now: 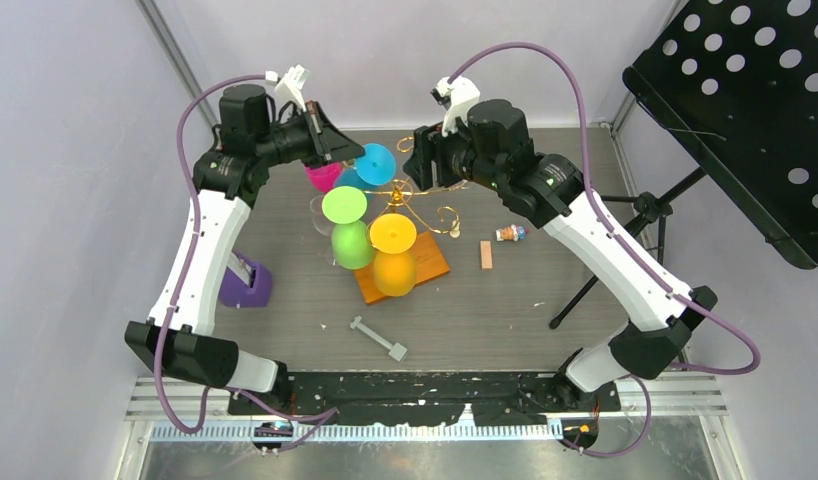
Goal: Place the wine glass upside down on the wine glass rack
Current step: Adjust the wine glass in the wine rack.
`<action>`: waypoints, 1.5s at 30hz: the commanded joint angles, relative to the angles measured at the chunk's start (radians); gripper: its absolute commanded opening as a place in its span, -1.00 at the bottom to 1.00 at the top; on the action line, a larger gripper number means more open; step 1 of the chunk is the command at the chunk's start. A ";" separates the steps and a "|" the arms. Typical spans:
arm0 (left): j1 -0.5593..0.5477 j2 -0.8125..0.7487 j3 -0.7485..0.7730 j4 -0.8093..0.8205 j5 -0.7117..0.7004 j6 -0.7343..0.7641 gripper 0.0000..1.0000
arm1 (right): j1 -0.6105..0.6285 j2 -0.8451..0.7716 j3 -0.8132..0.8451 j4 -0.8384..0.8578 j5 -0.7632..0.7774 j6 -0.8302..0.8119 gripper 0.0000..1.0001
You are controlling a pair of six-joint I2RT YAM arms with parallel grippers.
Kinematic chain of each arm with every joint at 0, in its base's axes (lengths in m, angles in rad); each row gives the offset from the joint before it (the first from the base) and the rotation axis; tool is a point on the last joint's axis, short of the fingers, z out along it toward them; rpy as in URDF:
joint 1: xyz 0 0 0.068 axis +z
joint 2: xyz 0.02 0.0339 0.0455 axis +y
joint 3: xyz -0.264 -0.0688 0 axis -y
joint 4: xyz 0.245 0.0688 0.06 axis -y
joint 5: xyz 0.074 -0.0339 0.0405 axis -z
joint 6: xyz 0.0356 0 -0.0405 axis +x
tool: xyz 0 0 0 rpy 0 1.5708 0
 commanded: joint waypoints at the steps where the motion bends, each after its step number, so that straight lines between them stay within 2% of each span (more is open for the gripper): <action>1: 0.029 -0.017 -0.008 0.097 0.026 -0.045 -1.00 | -0.001 -0.055 0.000 0.061 0.014 0.001 0.31; 30: 0.100 -0.062 -0.258 0.596 0.117 -0.446 -1.00 | -0.001 -0.067 -0.026 0.072 0.012 0.005 0.32; 45: 0.154 -0.081 -0.379 0.761 0.088 -0.587 -1.00 | 0.000 -0.067 -0.019 0.071 0.009 0.009 0.32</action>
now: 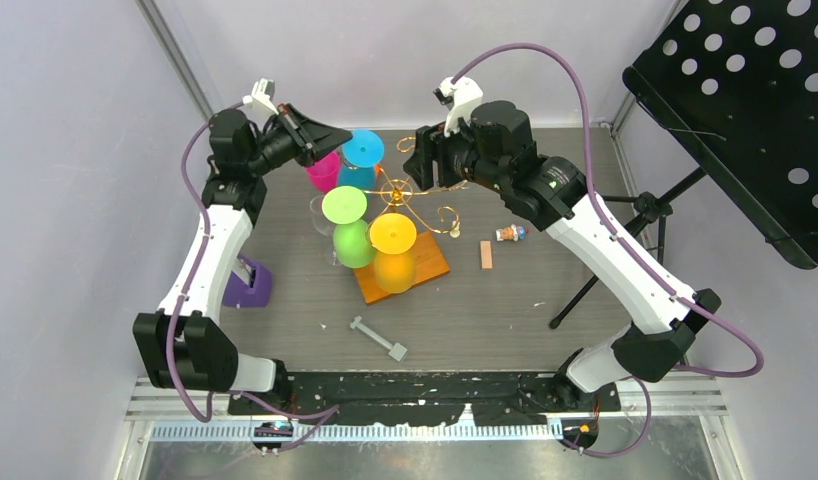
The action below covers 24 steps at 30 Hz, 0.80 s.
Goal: Place the wine glass upside down on the wine glass rack
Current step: Adjust the wine glass in the wine rack.
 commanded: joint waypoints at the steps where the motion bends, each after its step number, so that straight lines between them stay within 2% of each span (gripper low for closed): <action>1: 0.019 -0.045 -0.027 0.119 -0.003 -0.062 -1.00 | 0.000 -0.041 0.007 0.044 0.010 0.005 0.32; 24: 0.063 -0.102 -0.153 0.259 -0.021 -0.179 -1.00 | -0.002 -0.038 -0.004 0.049 -0.001 0.012 0.32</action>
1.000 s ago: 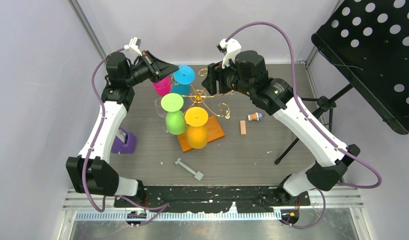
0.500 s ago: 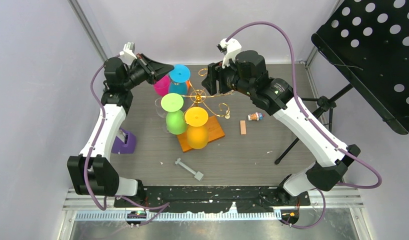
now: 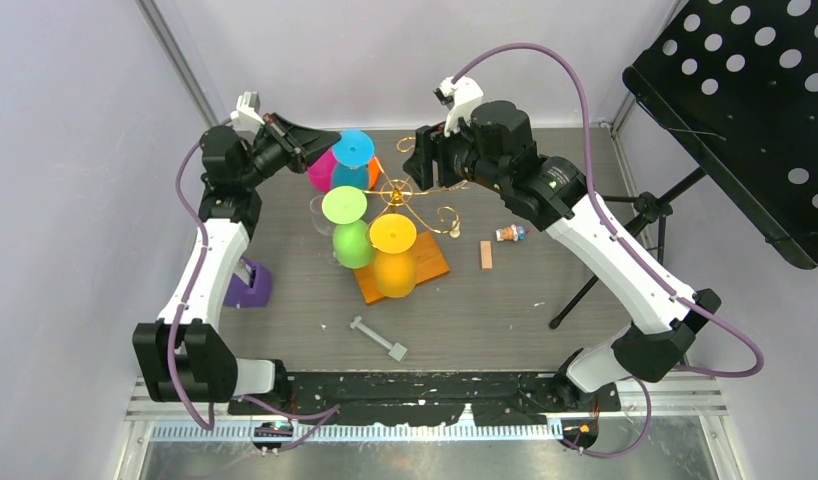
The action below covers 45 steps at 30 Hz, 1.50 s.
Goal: Place the wine glass upside down on the wine glass rack
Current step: Adjust the wine glass in the wine rack.
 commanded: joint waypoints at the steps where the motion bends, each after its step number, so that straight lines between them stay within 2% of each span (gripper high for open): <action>1: 0.007 -0.060 -0.020 0.085 0.008 -0.021 -1.00 | -0.002 -0.038 -0.004 0.048 0.000 0.009 0.32; 11: 0.007 -0.109 -0.068 0.092 0.021 -0.017 -1.00 | -0.002 -0.044 -0.011 0.053 -0.006 0.015 0.32; 22: 0.007 -0.096 -0.081 0.075 0.063 0.010 -0.99 | 0.000 -0.050 -0.016 0.059 -0.015 0.023 0.32; 30: 0.007 -0.096 -0.095 0.068 0.069 0.026 -0.68 | 0.000 -0.056 -0.015 0.058 -0.012 0.016 0.32; 34: 0.007 -0.097 -0.102 0.072 0.067 0.030 -0.62 | 0.000 -0.061 -0.020 0.059 -0.007 0.012 0.32; 40: 0.006 -0.101 -0.104 0.053 0.055 0.052 -0.31 | -0.001 -0.065 -0.019 0.060 -0.004 0.004 0.32; 45: 0.065 -0.108 -0.115 0.058 0.048 0.048 -0.21 | -0.002 -0.069 -0.020 0.060 0.006 -0.013 0.32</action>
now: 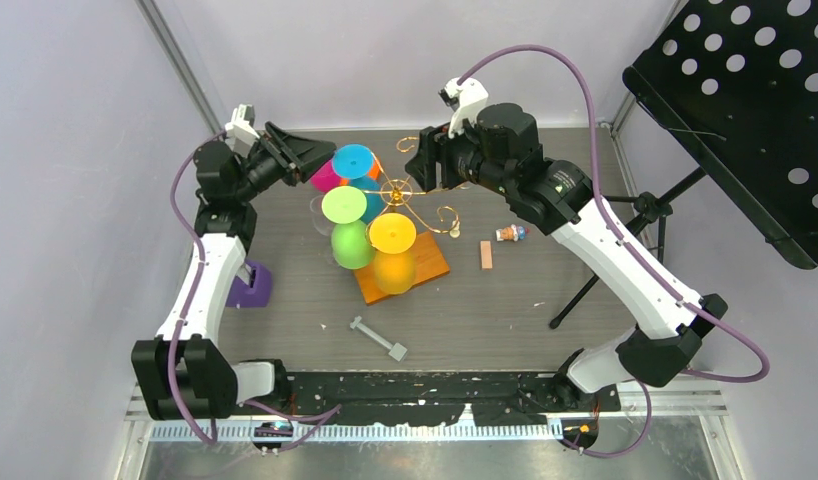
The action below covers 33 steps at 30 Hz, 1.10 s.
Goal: Place the wine glass upside down on the wine glass rack
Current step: Adjust the wine glass in the wine rack.
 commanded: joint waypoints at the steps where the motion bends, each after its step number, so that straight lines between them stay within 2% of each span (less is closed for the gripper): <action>1: 0.051 -0.028 -0.006 0.028 0.001 0.014 -0.20 | -0.001 -0.037 0.004 0.045 0.013 -0.020 0.32; 9: 0.138 -0.059 -0.011 -0.044 -0.013 0.066 -0.02 | 0.000 -0.037 0.001 0.046 0.013 -0.021 0.33; 11: 0.147 -0.077 0.013 -0.170 -0.049 0.162 -0.02 | 0.000 -0.041 -0.001 0.047 0.015 -0.021 0.33; 12: 0.148 -0.086 0.039 -0.278 -0.089 0.270 0.01 | 0.000 -0.042 -0.004 0.047 0.017 -0.022 0.33; 16: 0.138 -0.136 0.098 -0.638 -0.321 0.550 0.09 | -0.001 -0.056 -0.018 0.046 0.031 -0.030 0.33; 18: 0.128 -0.159 0.102 -0.726 -0.421 0.653 0.15 | 0.000 -0.062 -0.026 0.046 0.037 -0.035 0.32; 25: 0.079 -0.141 0.100 -0.824 -0.466 0.795 0.20 | -0.001 -0.067 -0.038 0.047 0.030 -0.032 0.33; 31: -0.076 -0.078 0.164 -0.882 -0.606 0.873 0.21 | -0.001 -0.081 -0.059 0.047 0.042 -0.046 0.33; 33: -0.094 -0.054 0.189 -0.893 -0.630 0.878 0.21 | -0.001 -0.087 -0.065 0.047 0.044 -0.051 0.33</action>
